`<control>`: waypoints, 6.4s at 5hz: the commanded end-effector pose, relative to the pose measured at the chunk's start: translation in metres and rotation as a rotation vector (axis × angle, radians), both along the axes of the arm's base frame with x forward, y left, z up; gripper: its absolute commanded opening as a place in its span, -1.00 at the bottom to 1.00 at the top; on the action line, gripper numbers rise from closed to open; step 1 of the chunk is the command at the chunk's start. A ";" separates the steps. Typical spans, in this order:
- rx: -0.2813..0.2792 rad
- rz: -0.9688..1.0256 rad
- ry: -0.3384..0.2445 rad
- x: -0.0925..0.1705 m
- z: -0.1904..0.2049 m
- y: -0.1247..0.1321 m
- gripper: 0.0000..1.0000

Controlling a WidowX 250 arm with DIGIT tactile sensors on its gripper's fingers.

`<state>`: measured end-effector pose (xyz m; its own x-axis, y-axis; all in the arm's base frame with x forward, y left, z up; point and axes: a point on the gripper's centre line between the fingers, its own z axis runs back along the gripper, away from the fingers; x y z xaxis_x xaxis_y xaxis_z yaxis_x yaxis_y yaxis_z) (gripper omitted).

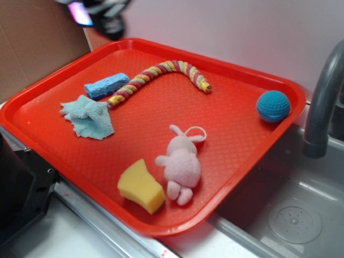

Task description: Grab the blue ball.

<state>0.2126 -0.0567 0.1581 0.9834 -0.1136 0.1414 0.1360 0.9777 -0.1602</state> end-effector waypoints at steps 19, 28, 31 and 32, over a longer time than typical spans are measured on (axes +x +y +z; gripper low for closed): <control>0.317 -0.366 -0.032 0.087 -0.048 0.013 1.00; 0.269 0.069 0.015 0.146 -0.108 -0.010 -1.00; 0.296 0.040 0.060 0.089 -0.026 -0.044 -1.00; 0.255 0.013 0.046 0.077 -0.008 -0.053 -1.00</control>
